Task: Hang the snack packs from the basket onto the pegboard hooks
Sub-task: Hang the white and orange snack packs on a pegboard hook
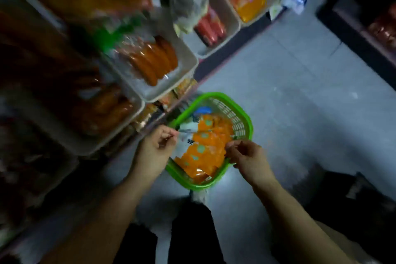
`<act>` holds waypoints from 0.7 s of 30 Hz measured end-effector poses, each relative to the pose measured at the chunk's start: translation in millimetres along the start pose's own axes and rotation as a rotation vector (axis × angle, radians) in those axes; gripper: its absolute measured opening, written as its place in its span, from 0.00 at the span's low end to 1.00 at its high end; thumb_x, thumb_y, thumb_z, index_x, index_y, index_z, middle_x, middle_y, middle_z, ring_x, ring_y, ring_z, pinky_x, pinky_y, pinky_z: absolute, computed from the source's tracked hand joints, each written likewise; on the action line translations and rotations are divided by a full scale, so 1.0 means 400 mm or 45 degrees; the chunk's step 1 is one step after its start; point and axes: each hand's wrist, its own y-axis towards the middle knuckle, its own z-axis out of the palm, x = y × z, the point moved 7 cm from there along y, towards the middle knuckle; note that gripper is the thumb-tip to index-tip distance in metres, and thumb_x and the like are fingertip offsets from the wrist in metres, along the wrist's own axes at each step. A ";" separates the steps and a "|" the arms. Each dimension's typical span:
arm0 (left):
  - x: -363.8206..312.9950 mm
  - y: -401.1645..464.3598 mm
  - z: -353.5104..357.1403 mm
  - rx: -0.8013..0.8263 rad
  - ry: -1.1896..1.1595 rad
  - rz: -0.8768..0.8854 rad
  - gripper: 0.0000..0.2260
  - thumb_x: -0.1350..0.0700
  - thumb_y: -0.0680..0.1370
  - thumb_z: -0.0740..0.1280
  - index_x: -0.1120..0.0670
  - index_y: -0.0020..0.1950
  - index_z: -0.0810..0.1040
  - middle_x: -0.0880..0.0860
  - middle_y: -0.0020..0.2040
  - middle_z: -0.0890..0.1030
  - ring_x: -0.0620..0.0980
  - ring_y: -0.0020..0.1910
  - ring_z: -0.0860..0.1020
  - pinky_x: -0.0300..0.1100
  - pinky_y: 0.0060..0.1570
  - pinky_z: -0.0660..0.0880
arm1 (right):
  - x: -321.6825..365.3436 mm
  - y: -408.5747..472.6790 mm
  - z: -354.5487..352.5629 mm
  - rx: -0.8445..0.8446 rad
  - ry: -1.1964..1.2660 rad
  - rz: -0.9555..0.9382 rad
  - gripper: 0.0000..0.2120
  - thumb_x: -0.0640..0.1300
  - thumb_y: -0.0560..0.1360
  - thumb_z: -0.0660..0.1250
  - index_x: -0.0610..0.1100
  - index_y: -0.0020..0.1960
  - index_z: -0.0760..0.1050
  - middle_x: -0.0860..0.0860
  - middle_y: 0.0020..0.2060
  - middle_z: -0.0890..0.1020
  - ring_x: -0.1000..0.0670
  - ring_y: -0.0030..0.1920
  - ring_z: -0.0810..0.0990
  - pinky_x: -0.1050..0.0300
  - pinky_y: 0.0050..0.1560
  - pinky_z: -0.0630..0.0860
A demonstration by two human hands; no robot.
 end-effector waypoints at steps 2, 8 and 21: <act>0.167 0.083 0.096 0.020 0.092 -0.061 0.15 0.67 0.75 0.66 0.46 0.40 0.74 0.48 0.36 0.78 0.32 0.34 0.75 0.29 0.38 0.70 | -0.149 0.121 0.007 0.037 -0.160 0.087 0.08 0.36 0.76 0.65 0.45 0.39 0.76 0.45 0.33 0.80 0.56 0.28 0.77 0.63 0.33 0.72; 0.648 0.246 0.330 0.072 0.241 -0.431 0.05 0.69 0.74 0.67 0.61 0.46 0.77 0.63 0.46 0.80 0.60 0.50 0.77 0.48 0.50 0.71 | -0.472 0.453 0.081 0.229 -0.901 0.118 0.12 0.45 0.75 0.67 0.45 0.58 0.77 0.43 0.52 0.82 0.42 0.55 0.79 0.53 0.53 0.73; 0.843 0.423 0.540 -0.063 -0.503 -1.137 0.10 0.50 0.77 0.66 0.56 0.50 0.76 0.56 0.59 0.79 0.55 0.57 0.76 0.50 0.61 0.71 | -0.548 0.868 0.216 0.291 -1.605 -0.349 0.23 0.61 0.77 0.59 0.56 0.69 0.67 0.46 0.67 0.74 0.41 0.66 0.72 0.45 0.67 0.65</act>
